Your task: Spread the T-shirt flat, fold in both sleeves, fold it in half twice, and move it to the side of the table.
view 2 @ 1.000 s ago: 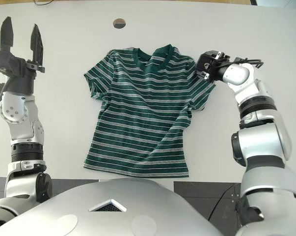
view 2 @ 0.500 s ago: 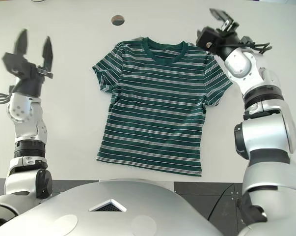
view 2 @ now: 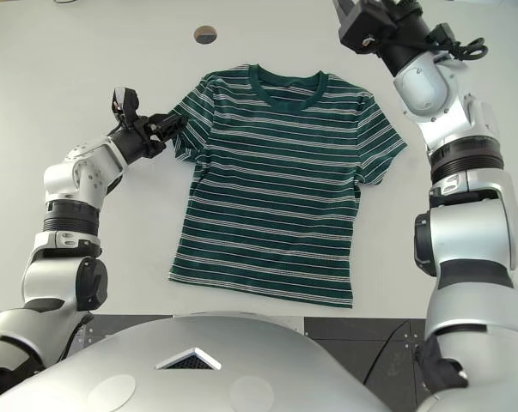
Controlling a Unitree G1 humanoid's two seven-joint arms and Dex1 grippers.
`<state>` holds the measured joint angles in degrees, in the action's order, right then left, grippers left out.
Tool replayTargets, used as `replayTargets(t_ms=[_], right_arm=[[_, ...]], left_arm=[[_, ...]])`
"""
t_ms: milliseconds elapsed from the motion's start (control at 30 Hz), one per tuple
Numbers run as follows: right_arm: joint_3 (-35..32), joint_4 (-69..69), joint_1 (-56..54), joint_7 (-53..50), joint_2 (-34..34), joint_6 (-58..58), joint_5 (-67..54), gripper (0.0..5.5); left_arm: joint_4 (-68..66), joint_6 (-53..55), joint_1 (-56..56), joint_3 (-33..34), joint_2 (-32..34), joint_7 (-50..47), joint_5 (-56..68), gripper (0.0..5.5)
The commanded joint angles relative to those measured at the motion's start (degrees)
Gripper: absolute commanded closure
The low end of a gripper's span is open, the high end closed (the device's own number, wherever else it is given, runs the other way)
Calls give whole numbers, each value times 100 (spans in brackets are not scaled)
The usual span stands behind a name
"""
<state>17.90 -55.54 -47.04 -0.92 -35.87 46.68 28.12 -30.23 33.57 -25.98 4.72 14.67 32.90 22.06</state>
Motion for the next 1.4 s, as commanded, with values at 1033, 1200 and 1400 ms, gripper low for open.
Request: replayTargets(t_ms=[1033, 1200, 1400], right_arm=[[-262, 369, 430, 604, 103, -204, -200, 245], [-266, 371, 435, 627, 102, -228, -192, 245], [-262, 366, 419, 646, 123, -246, -185, 245]], left_arm=[[-1046, -313, -326, -65, 184, -304, -818, 267], [-974, -218, -312, -117, 62, -228, -786, 267], [-741, -16, -180, -256, 41, -130, -825, 367]])
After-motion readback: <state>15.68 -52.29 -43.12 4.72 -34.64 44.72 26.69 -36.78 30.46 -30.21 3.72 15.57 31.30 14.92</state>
